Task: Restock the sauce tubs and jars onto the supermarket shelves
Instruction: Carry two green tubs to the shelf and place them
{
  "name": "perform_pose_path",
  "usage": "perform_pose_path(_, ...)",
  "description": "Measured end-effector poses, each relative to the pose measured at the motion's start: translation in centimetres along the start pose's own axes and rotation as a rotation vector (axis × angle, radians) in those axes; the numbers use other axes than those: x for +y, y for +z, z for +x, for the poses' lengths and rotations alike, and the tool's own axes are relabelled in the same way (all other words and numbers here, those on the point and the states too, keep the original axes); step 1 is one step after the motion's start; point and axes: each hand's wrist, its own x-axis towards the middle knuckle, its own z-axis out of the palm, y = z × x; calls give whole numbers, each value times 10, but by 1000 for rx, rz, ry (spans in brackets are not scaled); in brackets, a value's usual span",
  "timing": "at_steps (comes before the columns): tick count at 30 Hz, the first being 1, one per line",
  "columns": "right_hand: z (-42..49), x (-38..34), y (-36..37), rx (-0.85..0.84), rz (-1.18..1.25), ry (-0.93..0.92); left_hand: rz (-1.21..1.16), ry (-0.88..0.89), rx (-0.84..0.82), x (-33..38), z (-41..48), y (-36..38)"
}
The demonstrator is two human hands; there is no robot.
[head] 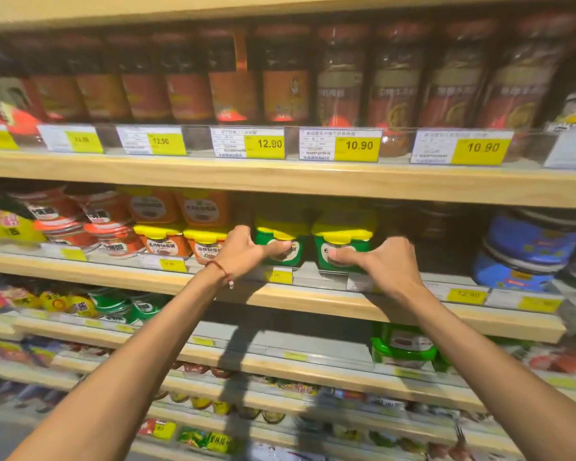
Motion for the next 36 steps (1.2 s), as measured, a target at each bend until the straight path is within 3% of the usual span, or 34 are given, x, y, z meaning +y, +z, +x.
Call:
perform_pose_path(5, -4, -5, 1, -12, -8, 46, 78, 89, 21, -20, 11, -1)
perform_pose_path(11, -2, -11, 4, -14, -101, 66, 281, 171, 142, 4, -27, -4)
perform_pose_path(16, -2, -13, 5, -59, -130, 84, 318, 228, 192, 6, -35, 0)
perform_pose_path(23, 0, -12, 8, -50, -131, 84, 543, 346, 438, 7, -55, 17)
perform_pose_path(27, 2, -11, 11, -44, -129, 83, 431, 437, 539, -7, -60, 27)
perform_pose_path(30, 2, -12, 12, -40, -138, 79, 451, 603, 480, -8, -48, 26)
perform_pose_path(36, 1, -14, 14, -56, -155, 71, 631, 665, 307, 6, -33, 11)
